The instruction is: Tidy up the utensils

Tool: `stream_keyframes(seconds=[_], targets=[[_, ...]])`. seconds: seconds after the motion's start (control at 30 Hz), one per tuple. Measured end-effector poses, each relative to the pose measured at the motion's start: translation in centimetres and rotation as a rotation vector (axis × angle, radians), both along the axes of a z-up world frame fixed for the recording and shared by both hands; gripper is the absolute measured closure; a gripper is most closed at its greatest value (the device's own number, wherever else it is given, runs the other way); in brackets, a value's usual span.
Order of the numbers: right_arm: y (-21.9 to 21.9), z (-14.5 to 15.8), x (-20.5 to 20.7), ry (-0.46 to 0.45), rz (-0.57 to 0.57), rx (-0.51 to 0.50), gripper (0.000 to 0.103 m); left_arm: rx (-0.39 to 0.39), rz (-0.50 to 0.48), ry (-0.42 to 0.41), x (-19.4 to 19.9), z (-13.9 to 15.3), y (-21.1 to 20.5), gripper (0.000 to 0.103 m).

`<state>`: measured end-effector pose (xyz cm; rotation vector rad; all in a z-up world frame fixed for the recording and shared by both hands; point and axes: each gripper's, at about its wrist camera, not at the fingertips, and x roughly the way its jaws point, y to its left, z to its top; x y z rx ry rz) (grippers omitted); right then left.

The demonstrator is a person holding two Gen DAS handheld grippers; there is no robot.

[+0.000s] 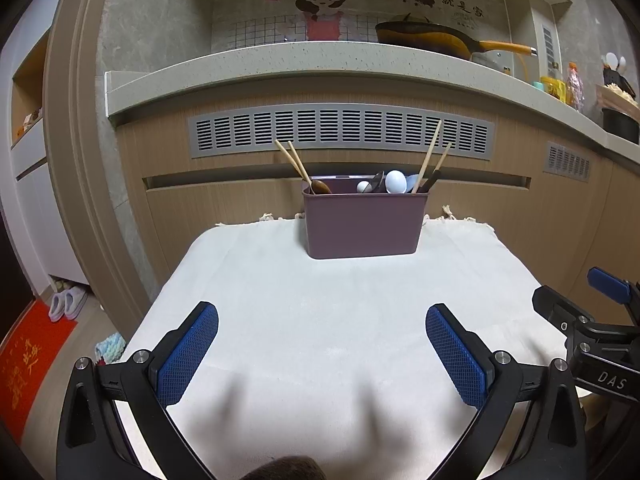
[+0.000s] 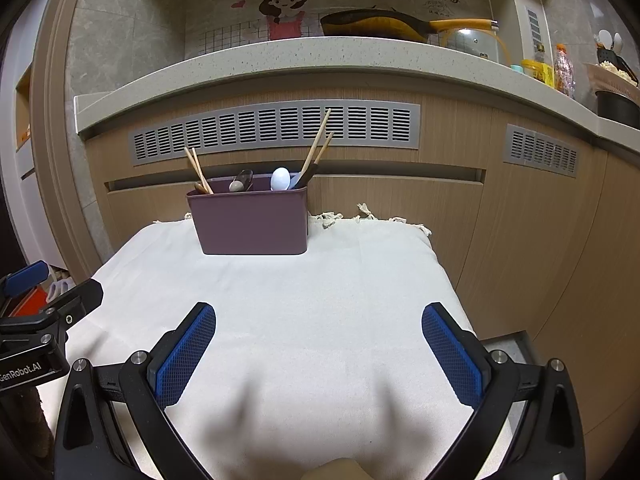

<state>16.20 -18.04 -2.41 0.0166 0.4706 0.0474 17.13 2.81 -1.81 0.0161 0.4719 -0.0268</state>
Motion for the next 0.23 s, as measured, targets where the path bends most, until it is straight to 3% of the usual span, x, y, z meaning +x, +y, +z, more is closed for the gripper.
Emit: stream_keyframes(seconds=[0.23], targets=[[0.06,-0.01,-0.01,0.000,-0.001,0.000,0.001,-0.003,0.009,0.005,0.03,-0.16,0.30,0.000]])
